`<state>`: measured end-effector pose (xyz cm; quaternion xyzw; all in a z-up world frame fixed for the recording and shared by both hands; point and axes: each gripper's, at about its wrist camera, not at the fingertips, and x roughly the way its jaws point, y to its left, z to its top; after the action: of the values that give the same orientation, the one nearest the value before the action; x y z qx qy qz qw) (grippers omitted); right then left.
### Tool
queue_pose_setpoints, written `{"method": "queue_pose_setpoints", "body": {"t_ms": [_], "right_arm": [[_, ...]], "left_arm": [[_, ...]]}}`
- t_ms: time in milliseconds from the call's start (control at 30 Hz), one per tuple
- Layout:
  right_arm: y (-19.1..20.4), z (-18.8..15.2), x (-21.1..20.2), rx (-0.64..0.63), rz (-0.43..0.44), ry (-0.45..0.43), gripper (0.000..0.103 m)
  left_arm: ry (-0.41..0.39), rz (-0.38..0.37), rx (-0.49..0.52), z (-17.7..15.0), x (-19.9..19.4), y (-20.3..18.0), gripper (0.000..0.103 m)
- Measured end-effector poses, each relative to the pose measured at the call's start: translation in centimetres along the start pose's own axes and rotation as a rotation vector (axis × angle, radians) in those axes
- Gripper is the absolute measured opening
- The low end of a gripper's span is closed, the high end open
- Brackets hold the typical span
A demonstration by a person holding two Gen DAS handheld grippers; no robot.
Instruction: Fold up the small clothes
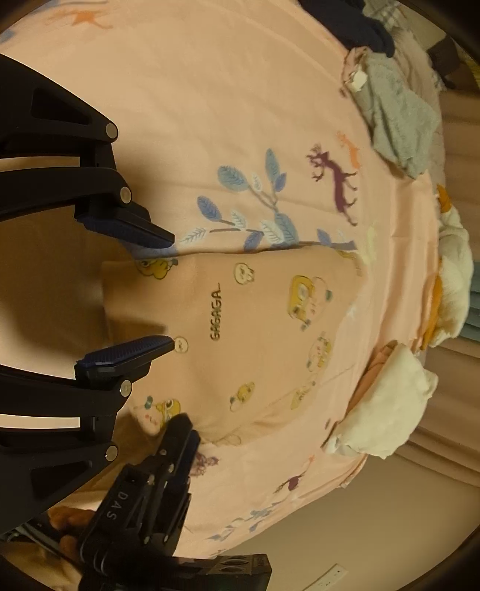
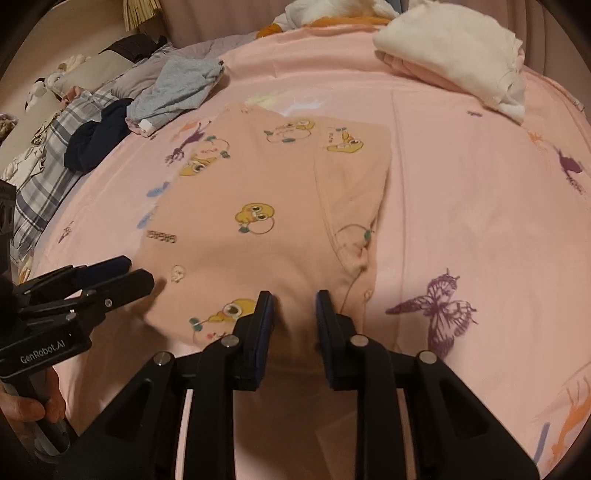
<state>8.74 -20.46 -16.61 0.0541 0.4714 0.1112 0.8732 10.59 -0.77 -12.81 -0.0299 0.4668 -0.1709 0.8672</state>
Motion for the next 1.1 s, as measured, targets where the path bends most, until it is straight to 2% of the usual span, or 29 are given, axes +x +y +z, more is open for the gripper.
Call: {"method": "queue_pose_setpoints", "body": {"t_ms": [33,67,133,233,267,300,367,433,533,700,933,1100], "right_arm": [[0.2,0.1,-0.6,0.002,0.003,-0.006,0.029],[0.3,0.2,-1.0,0.004,0.007,-0.012,0.035],[0.8,0.2,-2.9,0.002,0.017,-0.047,0.043],[1.6,0.2,-5.5,-0.006,0.003,-0.1,0.064],[1.9,0.2,-6.5,-0.007,-0.005,-0.116,0.072],[2.2,0.0,-7.1,-0.007,-0.01,-0.125,0.077],[2.5,-0.1,-8.9,-0.001,-0.018,-0.149,0.095],[2.7,-0.2,-10.2,0.001,-0.013,-0.159,0.103],[3.3,-0.5,-12.0,-0.014,-0.019,-0.171,0.103],[4.4,-1.2,-14.3,-0.035,-0.062,-0.198,0.103],[4.6,-2.3,-13.0,-0.013,-0.076,-0.141,0.103],[5.1,-2.5,-13.3,-0.012,-0.072,-0.146,0.103]], "left_arm": [[-0.011,0.013,0.004,0.0,-0.6,-0.2,0.052],[-0.018,0.027,0.006,0.1,-1.1,-0.3,0.064],[-0.04,0.052,0.013,0.2,-2.3,-0.5,0.081],[-0.079,0.102,0.018,0.3,-4.3,-0.9,0.095],[-0.087,0.118,0.017,0.4,-5.0,-1.1,0.099],[-0.093,0.128,0.016,0.4,-5.5,-1.2,0.099],[-0.094,0.15,0.004,0.6,-6.7,-1.6,0.1],[-0.091,0.165,-0.005,0.5,-7.9,-1.9,0.1],[-0.085,0.163,-0.022,0.3,-9.5,-2.3,0.102],[-0.088,0.242,-0.012,-0.3,-11.5,-3.2,0.102],[-0.065,0.251,-0.032,-1.0,-12.1,-3.2,0.102],[-0.063,0.262,-0.029,-1.3,-12.4,-3.6,0.102]]}}
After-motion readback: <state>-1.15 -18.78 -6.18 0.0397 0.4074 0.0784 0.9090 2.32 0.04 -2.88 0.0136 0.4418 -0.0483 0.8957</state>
